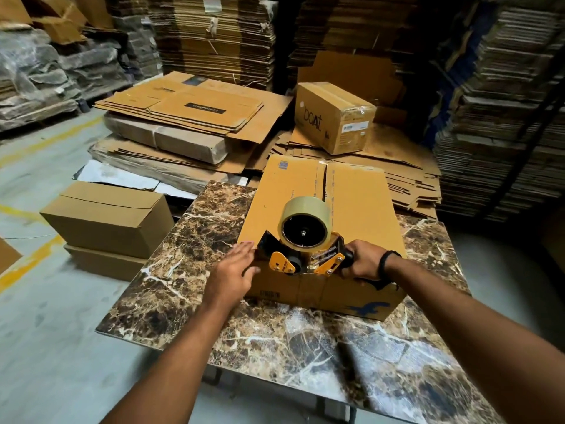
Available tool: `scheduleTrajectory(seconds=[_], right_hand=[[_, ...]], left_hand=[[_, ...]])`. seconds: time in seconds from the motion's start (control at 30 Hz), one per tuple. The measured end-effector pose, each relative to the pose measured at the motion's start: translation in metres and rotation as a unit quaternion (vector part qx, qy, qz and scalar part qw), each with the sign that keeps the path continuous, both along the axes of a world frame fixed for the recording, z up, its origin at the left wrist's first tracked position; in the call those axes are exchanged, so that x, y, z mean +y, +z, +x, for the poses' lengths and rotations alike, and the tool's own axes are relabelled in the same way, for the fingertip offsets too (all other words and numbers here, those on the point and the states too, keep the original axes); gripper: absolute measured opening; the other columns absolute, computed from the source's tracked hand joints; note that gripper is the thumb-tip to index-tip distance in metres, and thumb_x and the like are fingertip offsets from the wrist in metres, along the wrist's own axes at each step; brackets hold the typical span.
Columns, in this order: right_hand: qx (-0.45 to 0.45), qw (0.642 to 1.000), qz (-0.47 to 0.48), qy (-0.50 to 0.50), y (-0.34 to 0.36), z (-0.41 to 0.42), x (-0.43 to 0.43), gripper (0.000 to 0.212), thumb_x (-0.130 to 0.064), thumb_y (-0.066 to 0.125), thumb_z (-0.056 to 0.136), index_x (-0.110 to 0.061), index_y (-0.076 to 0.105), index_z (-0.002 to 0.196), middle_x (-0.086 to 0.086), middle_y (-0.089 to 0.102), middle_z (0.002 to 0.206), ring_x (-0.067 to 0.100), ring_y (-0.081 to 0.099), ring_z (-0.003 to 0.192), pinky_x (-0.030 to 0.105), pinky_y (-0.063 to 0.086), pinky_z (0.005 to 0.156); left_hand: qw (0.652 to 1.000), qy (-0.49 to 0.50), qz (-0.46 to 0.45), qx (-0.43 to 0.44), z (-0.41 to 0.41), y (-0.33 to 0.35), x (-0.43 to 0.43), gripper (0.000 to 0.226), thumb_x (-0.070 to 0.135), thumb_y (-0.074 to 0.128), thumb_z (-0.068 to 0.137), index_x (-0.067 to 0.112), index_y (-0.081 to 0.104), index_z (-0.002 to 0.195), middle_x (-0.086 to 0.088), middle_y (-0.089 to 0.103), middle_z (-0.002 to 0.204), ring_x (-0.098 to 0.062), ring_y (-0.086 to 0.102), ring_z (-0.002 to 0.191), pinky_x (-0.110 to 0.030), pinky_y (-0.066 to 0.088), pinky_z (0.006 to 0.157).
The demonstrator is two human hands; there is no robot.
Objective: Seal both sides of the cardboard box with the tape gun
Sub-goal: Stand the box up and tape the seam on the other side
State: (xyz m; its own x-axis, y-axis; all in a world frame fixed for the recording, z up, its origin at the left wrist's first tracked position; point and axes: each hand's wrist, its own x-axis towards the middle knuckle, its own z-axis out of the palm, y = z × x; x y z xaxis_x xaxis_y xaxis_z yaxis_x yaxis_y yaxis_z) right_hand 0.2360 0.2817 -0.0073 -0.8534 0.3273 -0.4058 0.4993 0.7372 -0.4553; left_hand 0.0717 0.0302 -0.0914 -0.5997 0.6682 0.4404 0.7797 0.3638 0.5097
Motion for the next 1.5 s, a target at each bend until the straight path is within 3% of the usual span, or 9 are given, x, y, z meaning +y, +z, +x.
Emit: scheduleTrajectory(seconds=[0.13,0.27,0.4,0.53,0.7,0.87,1.23,1.4,1.5], right_hand=[[0.022,1.0,0.014,0.007,0.001,0.005,0.001,0.015,-0.014,0.07,0.079,-0.018,0.057,0.072,-0.002,0.06,0.064,0.013,0.054,0.053,0.021,0.041,0.048],[0.029,1.0,0.007,0.005,0.007,0.02,0.011,0.017,-0.012,0.07,0.078,-0.004,0.064,0.092,0.006,0.064,0.075,0.016,0.057,0.06,0.026,0.045,0.054],[-0.018,0.997,0.057,-0.046,0.014,0.075,0.055,0.011,-0.018,0.072,0.08,-0.016,0.062,0.085,-0.004,0.063,0.07,0.015,0.062,0.063,0.025,0.05,0.055],[-0.023,0.995,0.073,-0.068,0.006,0.113,0.073,0.02,-0.018,0.074,0.077,-0.026,0.06,0.066,-0.012,0.059,0.056,-0.004,0.056,0.046,0.012,0.041,0.046],[-0.011,0.996,0.055,-0.073,-0.013,0.115,0.078,0.018,-0.013,0.07,0.077,-0.022,0.06,0.064,-0.007,0.061,0.056,0.009,0.057,0.05,0.019,0.045,0.048],[0.011,0.996,0.024,-0.081,-0.012,0.118,0.083,0.022,-0.013,0.071,0.077,-0.023,0.058,0.063,-0.009,0.059,0.051,-0.001,0.053,0.041,0.02,0.045,0.047],[0.012,0.992,0.017,-0.127,-0.02,0.185,0.125,0.023,-0.011,0.072,0.076,-0.011,0.064,0.098,0.009,0.072,0.077,0.002,0.058,0.046,0.019,0.047,0.046],[0.01,0.992,0.012,-0.123,-0.036,0.188,0.125,0.015,-0.012,0.072,0.075,-0.014,0.069,0.09,0.011,0.072,0.078,0.008,0.059,0.051,0.024,0.049,0.051],[0.013,0.991,-0.01,-0.134,-0.041,0.187,0.128,0.014,-0.012,0.072,0.075,-0.017,0.07,0.088,0.009,0.072,0.076,0.013,0.062,0.056,0.029,0.051,0.053]], left_hand=[[0.991,-0.002,-0.051,0.127,-0.014,-0.002,0.004,0.053,-0.017,0.078,0.053,0.003,0.069,0.101,-0.011,0.07,0.101,-0.023,0.068,0.093,-0.033,0.047,0.086],[0.989,-0.005,-0.052,0.138,-0.016,-0.006,0.003,0.05,-0.018,0.075,0.057,0.005,0.07,0.101,-0.008,0.071,0.101,-0.02,0.069,0.092,-0.031,0.053,0.082],[0.989,0.008,-0.057,0.137,-0.015,-0.004,0.004,0.047,-0.017,0.075,0.058,0.004,0.07,0.1,-0.01,0.071,0.101,-0.022,0.069,0.092,-0.034,0.05,0.084],[0.985,0.002,-0.07,0.159,-0.009,-0.003,0.013,0.041,-0.01,0.077,0.061,0.003,0.07,0.1,-0.011,0.071,0.098,-0.023,0.069,0.089,-0.036,0.052,0.083],[0.965,-0.062,-0.123,0.224,0.011,0.004,0.039,0.046,0.017,0.08,0.068,0.004,0.066,0.111,-0.011,0.067,0.113,-0.027,0.063,0.105,-0.043,0.041,0.097],[0.971,-0.095,-0.115,0.185,0.028,-0.001,0.063,0.043,0.0,0.083,0.062,0.008,0.07,0.102,-0.008,0.07,0.102,-0.02,0.069,0.091,-0.036,0.051,0.085],[0.975,-0.038,-0.123,0.184,0.005,-0.002,0.055,0.059,-0.019,0.074,0.054,0.003,0.066,0.108,-0.012,0.068,0.107,-0.026,0.067,0.097,-0.042,0.044,0.093],[0.971,-0.034,-0.138,0.191,0.019,-0.002,0.065,0.039,0.014,0.063,0.077,-0.001,0.062,0.113,-0.015,0.065,0.114,-0.029,0.062,0.107,-0.046,0.039,0.101],[0.95,-0.138,-0.125,0.25,0.05,0.006,0.085,0.053,0.039,0.051,0.083,0.003,0.056,0.121,-0.011,0.056,0.126,-0.024,0.053,0.119,-0.045,0.03,0.11]])
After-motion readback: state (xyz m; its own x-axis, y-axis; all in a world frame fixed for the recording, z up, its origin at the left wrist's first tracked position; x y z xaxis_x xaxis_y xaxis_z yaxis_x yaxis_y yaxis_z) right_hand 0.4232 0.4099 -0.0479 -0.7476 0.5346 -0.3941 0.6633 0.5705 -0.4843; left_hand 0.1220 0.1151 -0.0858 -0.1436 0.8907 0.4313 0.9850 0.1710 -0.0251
